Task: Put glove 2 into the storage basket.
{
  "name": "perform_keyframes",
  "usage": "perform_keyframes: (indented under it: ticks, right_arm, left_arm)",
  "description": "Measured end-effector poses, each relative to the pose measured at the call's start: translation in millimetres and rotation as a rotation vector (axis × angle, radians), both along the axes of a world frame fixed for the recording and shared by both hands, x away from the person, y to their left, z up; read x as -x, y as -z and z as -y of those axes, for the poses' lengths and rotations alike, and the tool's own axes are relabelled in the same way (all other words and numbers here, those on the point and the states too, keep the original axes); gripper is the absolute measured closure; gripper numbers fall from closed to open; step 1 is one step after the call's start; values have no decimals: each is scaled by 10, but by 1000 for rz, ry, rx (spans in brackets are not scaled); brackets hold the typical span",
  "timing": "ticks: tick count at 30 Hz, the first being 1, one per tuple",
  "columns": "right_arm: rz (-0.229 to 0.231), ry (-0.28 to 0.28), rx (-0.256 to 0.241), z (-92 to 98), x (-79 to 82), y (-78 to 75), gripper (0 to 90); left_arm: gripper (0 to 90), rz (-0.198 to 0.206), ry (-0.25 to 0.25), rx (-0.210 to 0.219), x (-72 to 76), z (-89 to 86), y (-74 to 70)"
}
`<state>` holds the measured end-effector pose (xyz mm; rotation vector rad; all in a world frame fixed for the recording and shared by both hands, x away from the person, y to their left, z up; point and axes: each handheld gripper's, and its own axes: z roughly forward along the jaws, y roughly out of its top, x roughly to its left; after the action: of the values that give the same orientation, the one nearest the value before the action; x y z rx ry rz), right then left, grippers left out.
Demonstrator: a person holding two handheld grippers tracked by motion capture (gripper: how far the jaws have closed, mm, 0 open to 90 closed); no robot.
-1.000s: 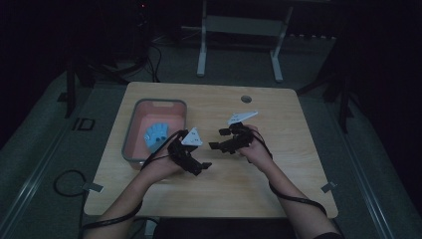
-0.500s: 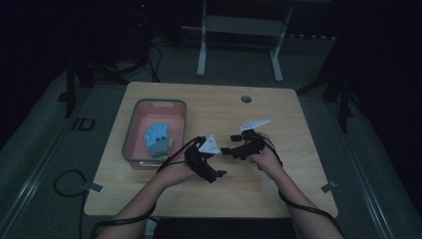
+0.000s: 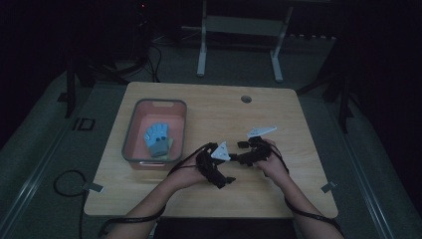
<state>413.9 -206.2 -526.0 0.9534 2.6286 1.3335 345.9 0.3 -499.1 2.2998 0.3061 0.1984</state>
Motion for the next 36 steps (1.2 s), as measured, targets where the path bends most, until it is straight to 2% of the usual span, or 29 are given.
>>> perform_keyframes:
  ticks: [3, 8, 15, 22, 30, 36]
  right_arm:
    - [-7, 7, 1, 40, 24, 48, 198]
    - [-2, 26, 13, 126, 65, 119, 199]
    - [-9, 49, 37, 208, 93, 201, 200]
    - [-6, 69, 56, 299, 113, 263, 203]
    - [6, 94, 37, 411, 140, 302, 202]
    - [18, 117, 43, 490, 156, 305, 202]
  left_arm:
    - [49, 12, 16, -19, 4, 58, 82]
    - [50, -1, 30, -35, 6, 147, 214]
    - [49, -6, 40, -31, 5, 197, 273]
    - [48, -13, 47, -53, 19, 246, 355]
    - [48, -21, 58, -67, 32, 274, 413]
    - [48, -31, 58, -67, 28, 281, 446]
